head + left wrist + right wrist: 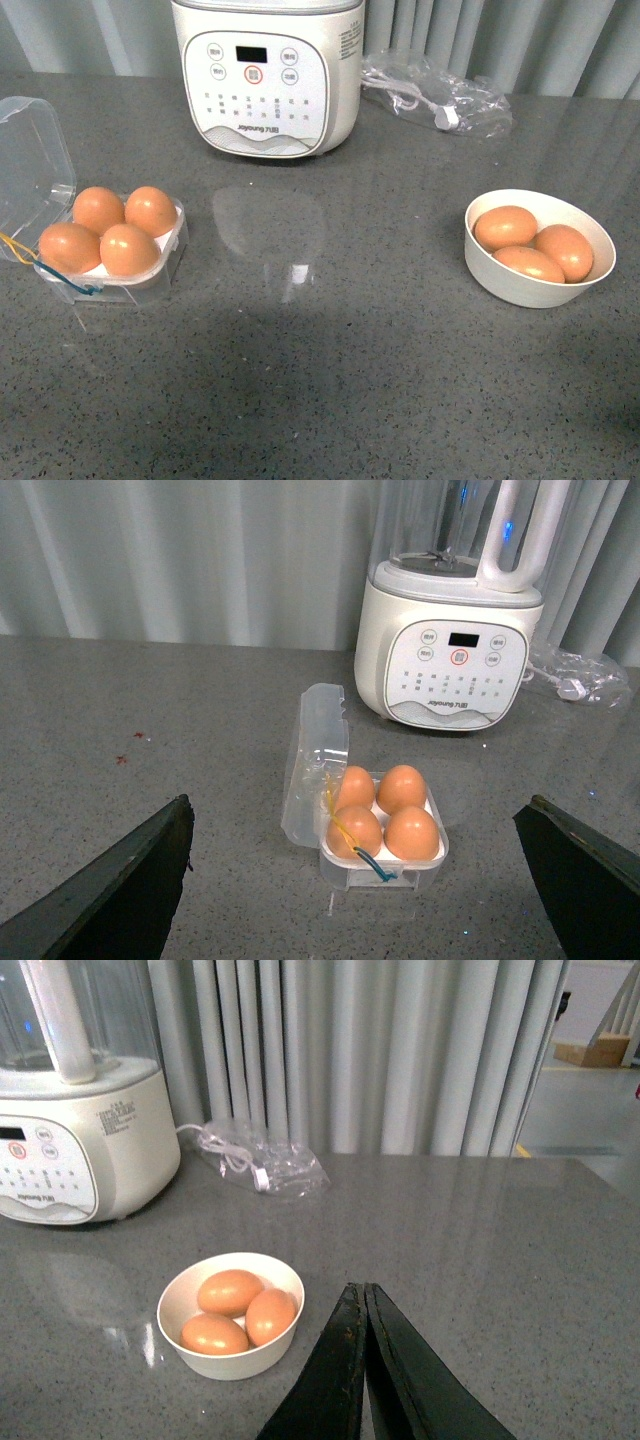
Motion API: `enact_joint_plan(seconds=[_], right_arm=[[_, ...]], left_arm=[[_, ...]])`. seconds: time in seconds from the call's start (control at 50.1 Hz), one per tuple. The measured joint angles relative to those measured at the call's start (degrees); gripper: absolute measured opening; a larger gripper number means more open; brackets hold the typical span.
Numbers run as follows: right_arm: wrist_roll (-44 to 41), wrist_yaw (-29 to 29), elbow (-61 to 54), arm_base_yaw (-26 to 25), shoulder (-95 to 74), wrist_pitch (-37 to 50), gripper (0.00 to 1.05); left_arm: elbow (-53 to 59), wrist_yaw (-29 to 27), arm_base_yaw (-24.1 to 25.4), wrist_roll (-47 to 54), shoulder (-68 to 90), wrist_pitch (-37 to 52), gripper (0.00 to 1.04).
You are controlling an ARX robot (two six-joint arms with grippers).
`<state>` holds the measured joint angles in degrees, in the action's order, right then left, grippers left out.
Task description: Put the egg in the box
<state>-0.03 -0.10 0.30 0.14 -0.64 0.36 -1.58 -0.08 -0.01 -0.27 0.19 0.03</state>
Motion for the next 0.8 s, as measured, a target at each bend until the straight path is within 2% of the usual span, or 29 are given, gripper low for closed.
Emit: enact_joint_plan(seconds=[0.16, 0.359, 0.379, 0.459, 0.519, 0.599, 0.679, 0.739, 0.799], right_arm=[[0.0, 0.0, 0.0, 0.0, 0.3, -0.3, 0.03], [0.0, 0.0, 0.0, 0.0, 0.3, -0.3, 0.32], [0.0, 0.0, 0.0, 0.0, 0.3, -0.3, 0.36], [0.0, 0.0, 0.0, 0.0, 0.3, -0.3, 0.46], [0.0, 0.1, 0.0, 0.0, 0.3, -0.3, 0.55], [0.0, 0.0, 0.0, 0.0, 0.4, -0.3, 0.71], [0.0, 0.0, 0.0, 0.0, 0.4, -0.3, 0.84], [0.0, 0.0, 0.0, 0.0, 0.4, -0.3, 0.98], [0.0, 0.0, 0.0, 0.0, 0.4, -0.3, 0.97]], left_arm=[[0.0, 0.0, 0.0, 0.0, 0.0, 0.0, 0.98], [0.0, 0.0, 0.0, 0.0, 0.0, 0.0, 0.98], [-0.1, -0.9, -0.2, -0.4, 0.2, -0.2, 0.98], [-2.1, -13.6, -3.0, -6.2, 4.6, -6.7, 0.98], [-2.9, -19.1, -3.0, -10.4, 8.7, -7.6, 0.98], [-4.2, -19.2, 1.1, -16.0, 18.1, -3.5, 0.98], [-6.6, -17.4, 6.2, -18.6, 28.2, 4.5, 0.98], [-9.4, -15.8, 10.2, -20.1, 39.1, 12.4, 0.98], [-12.8, -14.3, 12.6, -21.4, 49.2, 17.6, 0.98]])
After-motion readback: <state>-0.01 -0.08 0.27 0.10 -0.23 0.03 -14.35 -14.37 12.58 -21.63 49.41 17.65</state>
